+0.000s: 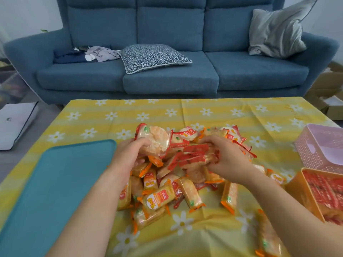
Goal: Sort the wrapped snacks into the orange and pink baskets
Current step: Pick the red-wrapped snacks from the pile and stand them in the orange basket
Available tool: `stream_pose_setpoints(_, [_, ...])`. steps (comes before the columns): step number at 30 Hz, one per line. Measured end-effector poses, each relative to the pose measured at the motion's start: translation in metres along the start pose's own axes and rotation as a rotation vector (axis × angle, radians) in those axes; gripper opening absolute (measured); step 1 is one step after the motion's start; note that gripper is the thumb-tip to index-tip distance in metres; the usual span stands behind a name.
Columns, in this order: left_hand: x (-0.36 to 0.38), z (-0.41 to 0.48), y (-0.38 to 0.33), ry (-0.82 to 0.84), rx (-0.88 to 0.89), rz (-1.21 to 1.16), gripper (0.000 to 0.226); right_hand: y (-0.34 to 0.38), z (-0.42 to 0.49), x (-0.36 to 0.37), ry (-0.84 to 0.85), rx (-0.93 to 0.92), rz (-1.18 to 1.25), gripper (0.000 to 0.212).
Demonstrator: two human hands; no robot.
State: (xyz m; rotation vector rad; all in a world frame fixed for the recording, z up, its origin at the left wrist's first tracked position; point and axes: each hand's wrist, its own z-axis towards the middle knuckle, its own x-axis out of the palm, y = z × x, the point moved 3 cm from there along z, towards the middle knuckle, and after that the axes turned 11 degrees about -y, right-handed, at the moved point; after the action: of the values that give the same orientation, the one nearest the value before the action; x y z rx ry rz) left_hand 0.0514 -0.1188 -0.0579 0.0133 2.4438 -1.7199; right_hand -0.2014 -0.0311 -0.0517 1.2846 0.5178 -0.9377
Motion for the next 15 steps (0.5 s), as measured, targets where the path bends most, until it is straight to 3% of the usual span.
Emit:
stream_pose_setpoints(4, [0.034,-0.032,-0.002,0.247,-0.053,-0.238,0.017,0.002,-0.027,-0.009,-0.154,0.306,0.591,0.058])
stream_pose_setpoints(7, [0.06,-0.054,-0.001,0.344,-0.078,-0.344,0.023,0.001,-0.037,-0.006,-0.193,0.539,0.943,0.048])
stream_pose_setpoints(11, [0.095,-0.083,0.009,0.334,0.027,-0.221,0.018,-0.005,-0.052,-0.017,-0.219,0.735,1.094,0.061])
stream_pose_setpoints(14, [0.119,-0.11,0.014,0.36,0.142,-0.104,0.015,-0.008,-0.07,-0.036,-0.243,0.76,1.066,0.077])
stream_pose_setpoints(15, [0.128,-0.122,0.016,0.384,0.161,-0.107,0.025,-0.013,-0.08,-0.046,-0.271,0.732,1.02,0.075])
